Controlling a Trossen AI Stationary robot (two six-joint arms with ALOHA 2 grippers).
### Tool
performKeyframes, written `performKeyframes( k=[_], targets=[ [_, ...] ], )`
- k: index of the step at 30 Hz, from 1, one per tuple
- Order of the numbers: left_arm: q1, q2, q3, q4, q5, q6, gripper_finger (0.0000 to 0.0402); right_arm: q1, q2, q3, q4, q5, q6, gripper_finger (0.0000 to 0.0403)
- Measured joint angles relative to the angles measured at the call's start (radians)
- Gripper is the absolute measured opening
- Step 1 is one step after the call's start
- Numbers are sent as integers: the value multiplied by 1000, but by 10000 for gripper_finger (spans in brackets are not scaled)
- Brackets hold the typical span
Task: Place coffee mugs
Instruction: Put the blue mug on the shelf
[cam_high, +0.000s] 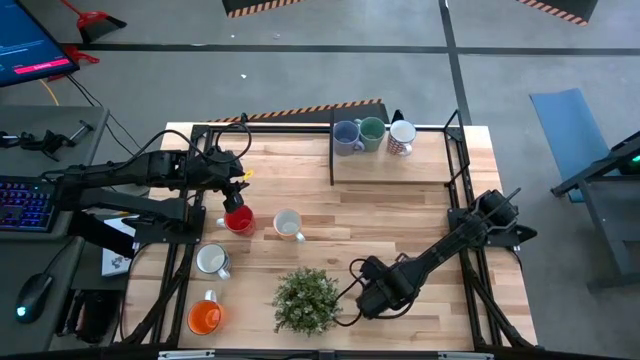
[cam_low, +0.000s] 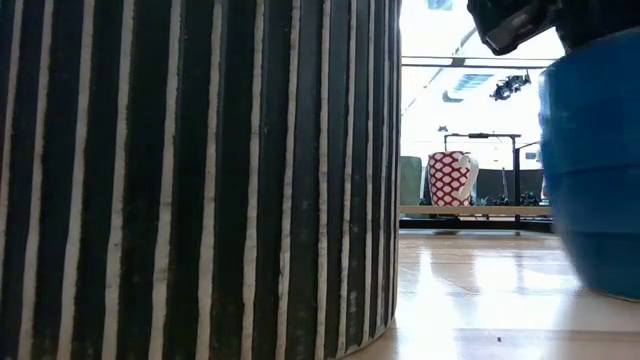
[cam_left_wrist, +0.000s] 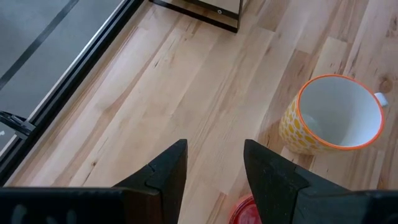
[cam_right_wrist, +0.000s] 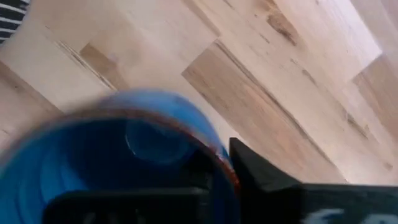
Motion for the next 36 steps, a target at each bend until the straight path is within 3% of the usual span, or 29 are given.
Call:
performKeyframes(
  k=[4, 8, 15, 18, 24, 28, 36],
  targets=[
    [0, 0, 0, 0, 0, 0, 147, 25, 1, 0, -3, 17, 125, 5],
    [0, 0, 0, 0, 0, -1, 147, 86, 1, 0, -41, 101, 358, 2],
    [0, 0, 0, 0, 0, 0, 147, 184, 2, 0, -228, 380, 813, 1],
    [0, 0, 0, 0, 0, 0, 147, 176, 1, 0, -410, 437, 907, 1],
    [0, 0, 0, 0, 0, 0, 147, 86, -75, -72, -472, 462, 820, 0],
    [0, 0, 0, 0, 0, -1, 147, 10, -145, -133, -461, 555, 758, 0],
    [0, 0, 0, 0, 0, -1, 147, -163, -318, -197, -465, 670, 476, 0]
  ],
)
